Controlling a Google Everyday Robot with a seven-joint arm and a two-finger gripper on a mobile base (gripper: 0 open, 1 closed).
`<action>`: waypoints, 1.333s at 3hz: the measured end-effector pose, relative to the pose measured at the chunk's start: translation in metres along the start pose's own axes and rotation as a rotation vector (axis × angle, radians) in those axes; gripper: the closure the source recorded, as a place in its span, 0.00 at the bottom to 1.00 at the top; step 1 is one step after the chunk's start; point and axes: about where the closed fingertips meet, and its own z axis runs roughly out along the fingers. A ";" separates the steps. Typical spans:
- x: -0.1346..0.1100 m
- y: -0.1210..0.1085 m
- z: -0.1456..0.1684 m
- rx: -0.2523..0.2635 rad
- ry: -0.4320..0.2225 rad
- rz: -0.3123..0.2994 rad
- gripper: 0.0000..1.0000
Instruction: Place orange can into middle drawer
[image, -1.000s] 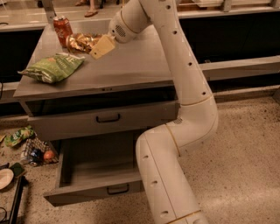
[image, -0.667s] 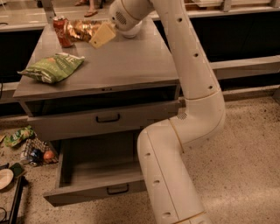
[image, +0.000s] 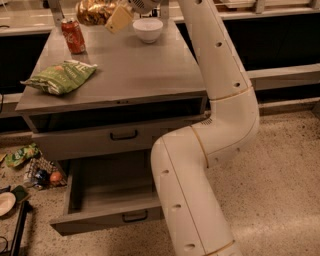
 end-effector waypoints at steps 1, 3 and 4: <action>-0.028 -0.044 0.017 0.094 -0.081 -0.104 1.00; -0.063 -0.112 0.051 0.318 -0.225 -0.330 1.00; -0.074 -0.126 0.051 0.391 -0.268 -0.383 1.00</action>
Offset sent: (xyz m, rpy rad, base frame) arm 0.1985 0.0273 0.1048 0.0037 -0.5963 0.0725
